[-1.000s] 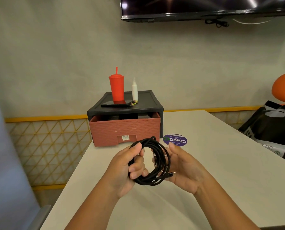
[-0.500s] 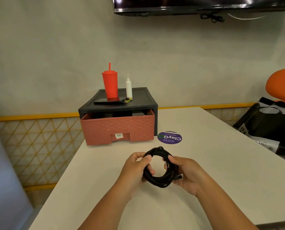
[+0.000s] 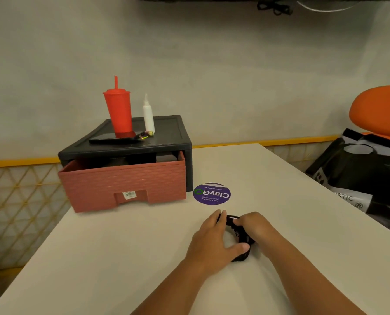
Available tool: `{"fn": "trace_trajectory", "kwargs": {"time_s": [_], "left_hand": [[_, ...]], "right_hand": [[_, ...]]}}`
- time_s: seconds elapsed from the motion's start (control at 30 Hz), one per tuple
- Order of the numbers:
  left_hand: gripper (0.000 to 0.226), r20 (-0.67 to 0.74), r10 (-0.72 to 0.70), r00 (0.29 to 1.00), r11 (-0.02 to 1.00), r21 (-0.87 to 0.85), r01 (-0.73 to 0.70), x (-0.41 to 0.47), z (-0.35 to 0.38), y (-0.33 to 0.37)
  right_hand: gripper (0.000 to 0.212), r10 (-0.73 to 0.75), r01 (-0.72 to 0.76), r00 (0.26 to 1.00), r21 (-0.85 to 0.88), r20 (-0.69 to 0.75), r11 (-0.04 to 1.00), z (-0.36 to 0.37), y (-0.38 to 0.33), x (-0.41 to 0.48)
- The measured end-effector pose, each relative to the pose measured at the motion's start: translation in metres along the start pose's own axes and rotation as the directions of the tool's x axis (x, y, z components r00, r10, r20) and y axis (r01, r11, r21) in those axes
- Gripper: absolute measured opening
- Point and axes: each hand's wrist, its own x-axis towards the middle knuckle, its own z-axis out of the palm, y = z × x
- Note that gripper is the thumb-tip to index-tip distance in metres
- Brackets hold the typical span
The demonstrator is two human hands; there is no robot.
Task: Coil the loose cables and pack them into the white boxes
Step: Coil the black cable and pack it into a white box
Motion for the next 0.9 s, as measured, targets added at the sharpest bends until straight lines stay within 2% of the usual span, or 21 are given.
{"fn": "trace_trajectory", "kwargs": {"time_s": [0.17, 0.27, 0.37, 0.43, 0.5, 0.57, 0.6, 0.73, 0.9], "left_hand": [[0.090, 0.042, -0.037, 0.998, 0.999, -0.017, 0.038, 0.029, 0.011, 0.000], [0.090, 0.089, -0.066, 0.994, 0.998, 0.007, 0.065, 0.046, 0.014, 0.003], [0.090, 0.112, -0.078, 0.991, 0.997, 0.021, 0.076, 0.055, 0.016, 0.006], [0.091, 0.109, -0.079, 0.991, 0.997, 0.031, 0.076, 0.058, 0.016, 0.007], [0.092, 0.105, -0.080, 0.991, 0.996, 0.041, 0.076, 0.058, 0.016, 0.007], [0.093, 0.100, -0.075, 0.992, 0.997, 0.028, 0.073, 0.058, 0.014, 0.006], [0.094, 0.096, -0.071, 0.993, 0.997, 0.003, 0.071, 0.058, 0.014, 0.005], [0.094, 0.041, -0.065, 0.997, 0.988, -0.141, 0.070, 0.052, 0.011, 0.004], [0.094, 0.027, -0.061, 0.998, 0.984, -0.169, 0.064, 0.047, 0.005, -0.003]], "right_hand": [[0.023, 0.008, -0.006, 1.000, -0.172, 0.009, 0.985, -0.006, 0.008, 0.040], [0.030, -0.058, 0.039, 0.997, -0.302, -0.053, 0.952, -0.013, 0.014, 0.052], [0.021, -0.157, 0.114, 0.982, -0.335, -0.102, 0.935, -0.019, 0.019, 0.053], [0.015, -0.227, 0.202, 0.970, -0.236, -0.085, 0.951, -0.022, 0.024, 0.054], [0.015, -0.289, 0.294, 0.950, 0.026, -0.122, 0.955, -0.026, 0.028, 0.050], [0.022, -0.289, 0.326, 0.941, 0.240, -0.179, 0.914, -0.031, 0.031, 0.043], [0.028, -0.291, 0.338, 0.937, 0.283, -0.196, 0.898, -0.033, 0.031, 0.041], [0.041, -0.318, 0.365, 0.929, 0.319, -0.189, 0.875, -0.036, 0.037, 0.042], [0.043, -0.324, 0.370, 0.927, 0.315, -0.188, 0.874, -0.034, 0.038, 0.042]]}}
